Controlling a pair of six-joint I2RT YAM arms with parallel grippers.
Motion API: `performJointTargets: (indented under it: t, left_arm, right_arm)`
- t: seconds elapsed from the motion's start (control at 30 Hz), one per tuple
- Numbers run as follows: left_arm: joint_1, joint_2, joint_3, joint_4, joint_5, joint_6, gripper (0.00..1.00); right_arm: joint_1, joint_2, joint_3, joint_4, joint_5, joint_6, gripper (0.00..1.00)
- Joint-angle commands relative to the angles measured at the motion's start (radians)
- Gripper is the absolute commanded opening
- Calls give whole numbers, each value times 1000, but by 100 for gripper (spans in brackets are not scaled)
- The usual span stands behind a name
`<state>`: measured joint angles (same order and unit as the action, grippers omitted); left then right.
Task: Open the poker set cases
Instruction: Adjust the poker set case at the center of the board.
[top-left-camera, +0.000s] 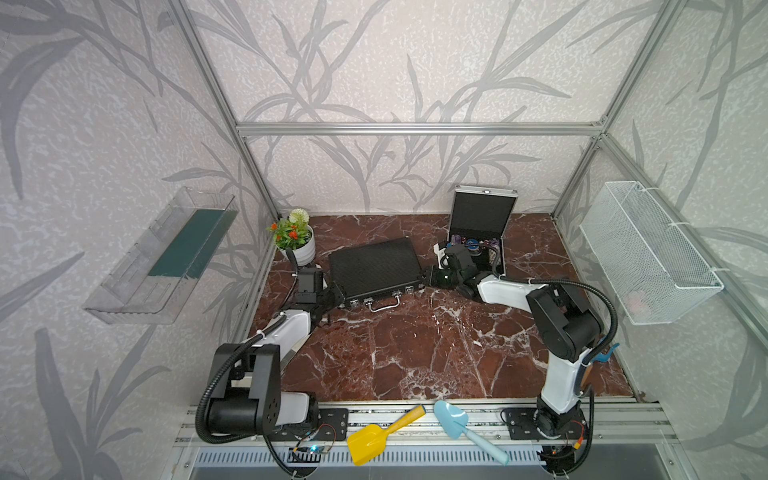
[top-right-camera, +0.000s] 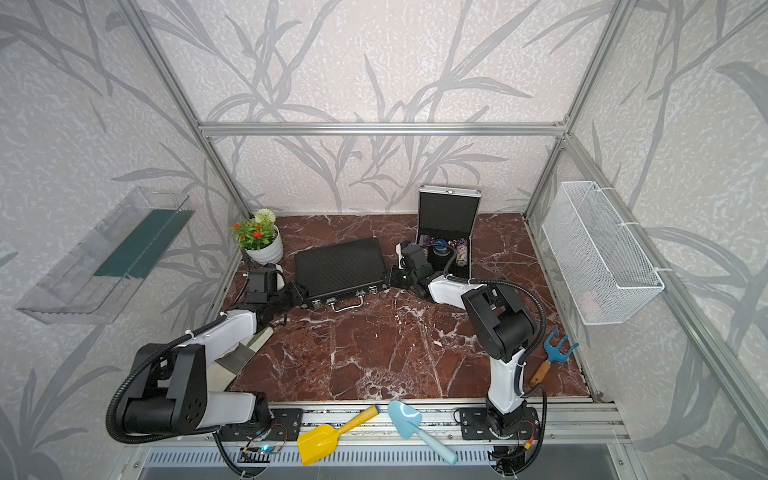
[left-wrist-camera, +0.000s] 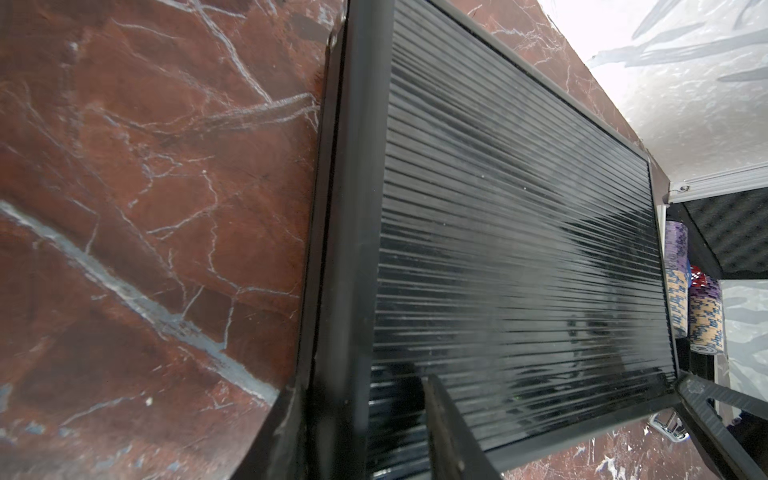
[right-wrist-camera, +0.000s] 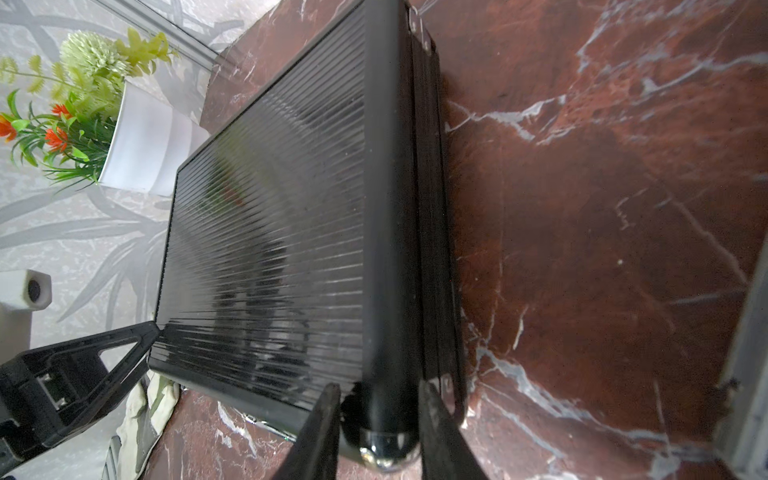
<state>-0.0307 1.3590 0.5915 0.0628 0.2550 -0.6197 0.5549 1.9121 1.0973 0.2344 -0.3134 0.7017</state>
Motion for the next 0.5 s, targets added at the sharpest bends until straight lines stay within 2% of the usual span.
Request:
performJointTargets:
  t: [0.0,0.23,0.3,0.47]
  left_arm:
    - [-37,-12,-29,-107,173,-15,36]
    - [-35,-63,-24,-144,134,-11,42]
    - [-35,-85,-19,-165,112,-6,47]
    - [-34,-149,-17,-210,53,-11,64]
  right_arm:
    - [132,16,-33,-129,-278,27,33]
    - [106,-16,-41,-157,-219,5,48]
    - [99,-36,-38,-175,-202,-15,52]
    - [96,-73,-53,-190,-176,-33,73]
